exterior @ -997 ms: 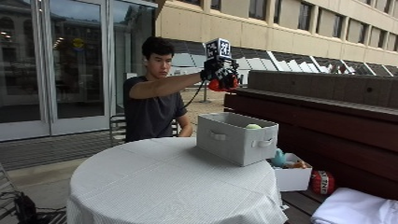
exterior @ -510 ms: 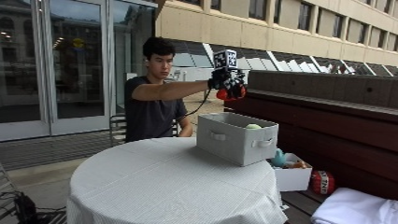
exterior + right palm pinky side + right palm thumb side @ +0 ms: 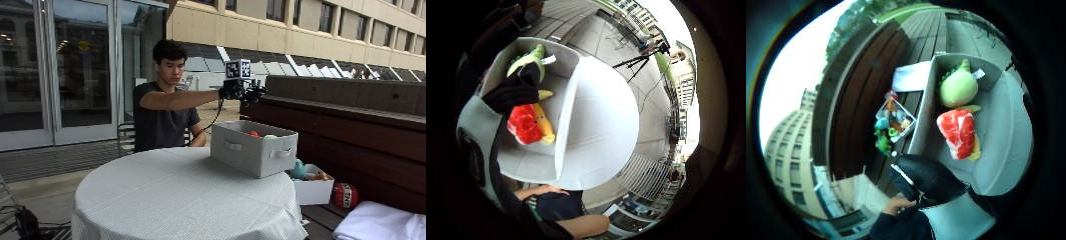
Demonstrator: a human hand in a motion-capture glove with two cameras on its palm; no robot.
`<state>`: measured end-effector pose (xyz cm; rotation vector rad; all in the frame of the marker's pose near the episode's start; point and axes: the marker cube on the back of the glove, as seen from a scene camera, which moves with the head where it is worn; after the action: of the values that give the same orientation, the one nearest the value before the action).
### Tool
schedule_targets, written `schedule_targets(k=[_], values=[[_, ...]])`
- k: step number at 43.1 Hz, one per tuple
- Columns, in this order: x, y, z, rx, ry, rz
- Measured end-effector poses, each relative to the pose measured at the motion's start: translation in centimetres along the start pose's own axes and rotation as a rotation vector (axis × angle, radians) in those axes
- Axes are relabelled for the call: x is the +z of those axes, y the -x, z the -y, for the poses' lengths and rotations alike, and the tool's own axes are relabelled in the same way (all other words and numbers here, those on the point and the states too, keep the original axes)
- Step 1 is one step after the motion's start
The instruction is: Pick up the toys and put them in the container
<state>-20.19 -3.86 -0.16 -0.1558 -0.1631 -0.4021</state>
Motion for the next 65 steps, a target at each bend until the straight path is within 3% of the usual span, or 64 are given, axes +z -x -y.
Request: schedule_targets(k=[13, 21, 37, 65], values=[[-2.2, -5.7, -5.4, 0.055, -0.091, -0.073], [-3.3, -13.3, -10.4, 0.16, -0.107, -0.132], [-0.8, -26.1, -15.5, 0.28, -0.066, -0.195], [3.7, -33.4, -21.9, 0.431, -0.075, -0.299]])
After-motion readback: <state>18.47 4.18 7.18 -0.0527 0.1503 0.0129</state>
